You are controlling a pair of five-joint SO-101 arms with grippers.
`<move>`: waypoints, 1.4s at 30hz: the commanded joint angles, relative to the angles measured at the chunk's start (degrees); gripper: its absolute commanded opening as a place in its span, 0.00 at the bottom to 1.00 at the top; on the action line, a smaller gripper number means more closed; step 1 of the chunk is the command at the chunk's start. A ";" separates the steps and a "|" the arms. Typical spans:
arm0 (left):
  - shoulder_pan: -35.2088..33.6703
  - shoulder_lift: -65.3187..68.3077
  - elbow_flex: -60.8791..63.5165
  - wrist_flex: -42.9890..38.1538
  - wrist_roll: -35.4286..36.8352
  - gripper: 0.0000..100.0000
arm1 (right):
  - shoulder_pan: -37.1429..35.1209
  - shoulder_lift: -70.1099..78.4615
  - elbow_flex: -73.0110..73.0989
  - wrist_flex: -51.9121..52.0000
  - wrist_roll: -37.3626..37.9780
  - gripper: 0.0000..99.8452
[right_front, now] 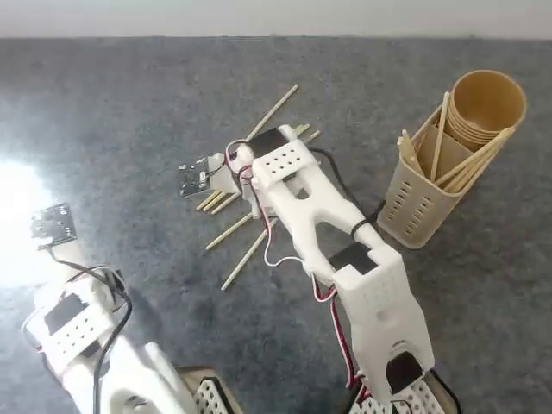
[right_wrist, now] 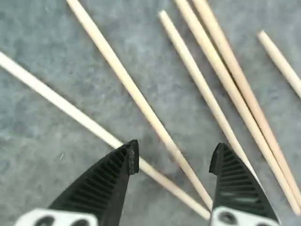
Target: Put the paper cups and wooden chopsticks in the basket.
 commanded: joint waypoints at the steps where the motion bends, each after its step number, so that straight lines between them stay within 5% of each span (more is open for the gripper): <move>1: 0.62 -1.32 -0.31 -1.05 0.88 0.22 | -0.31 0.66 -2.99 -2.24 3.08 0.25; 12: 0.70 -1.32 -0.22 -1.23 0.70 0.22 | -0.57 6.11 -3.16 -5.14 4.92 0.23; 18: 0.70 -1.32 -0.22 -1.23 0.70 0.22 | -0.31 6.29 -2.99 -4.62 4.92 0.00; 29: 0.70 -1.32 -0.22 -1.23 0.62 0.22 | 1.10 5.58 -4.04 3.12 6.95 0.01; 42: 0.79 -1.32 -0.22 -1.32 0.79 0.22 | 1.45 -1.54 -37.98 24.57 -8.79 0.01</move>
